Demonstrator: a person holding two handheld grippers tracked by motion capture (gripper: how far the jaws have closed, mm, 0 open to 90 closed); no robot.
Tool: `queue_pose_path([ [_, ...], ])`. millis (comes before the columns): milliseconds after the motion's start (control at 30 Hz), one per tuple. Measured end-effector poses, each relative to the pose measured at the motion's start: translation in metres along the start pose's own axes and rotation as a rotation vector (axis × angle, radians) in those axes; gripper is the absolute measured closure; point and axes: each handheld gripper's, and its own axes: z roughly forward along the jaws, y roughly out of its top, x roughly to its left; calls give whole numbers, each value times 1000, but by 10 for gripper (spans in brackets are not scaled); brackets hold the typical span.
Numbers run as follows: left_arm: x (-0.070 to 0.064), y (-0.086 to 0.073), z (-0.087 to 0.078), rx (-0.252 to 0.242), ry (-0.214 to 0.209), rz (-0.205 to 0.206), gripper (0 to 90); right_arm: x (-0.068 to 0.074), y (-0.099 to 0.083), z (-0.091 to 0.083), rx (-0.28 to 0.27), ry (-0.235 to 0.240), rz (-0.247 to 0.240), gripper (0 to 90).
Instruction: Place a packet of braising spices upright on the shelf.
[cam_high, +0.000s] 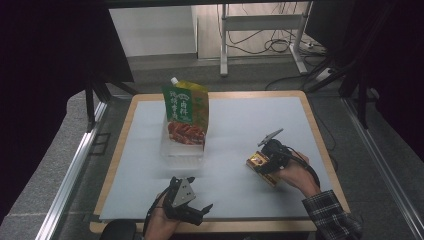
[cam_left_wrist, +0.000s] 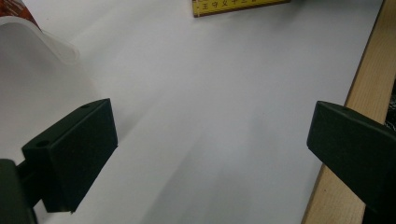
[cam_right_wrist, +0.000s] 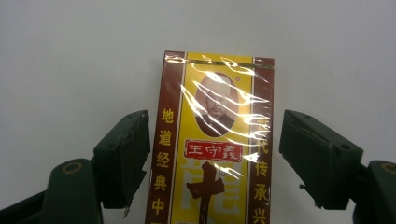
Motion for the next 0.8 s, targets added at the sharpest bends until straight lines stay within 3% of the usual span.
queue_pose_path([
  [200, 0, 0, 0, 2, -1, 2, 15, -1, 12, 6, 86, 13, -7, 256],
  [367, 0, 0, 0, 2, -3, 3, 15, 1, 19, 15, 159, -4, -11, 264],
  [500, 0, 0, 0, 2, -3, 4, 15, 1, 23, 21, 193, -4, -13, 277],
  [733, 0, 0, 0, 2, -1, 5, 15, 4, 27, 22, 225, -18, -7, 316],
  [800, 0, 0, 0, 1, -1, 4, 15, 4, 27, 19, 197, -23, -1, 318],
])
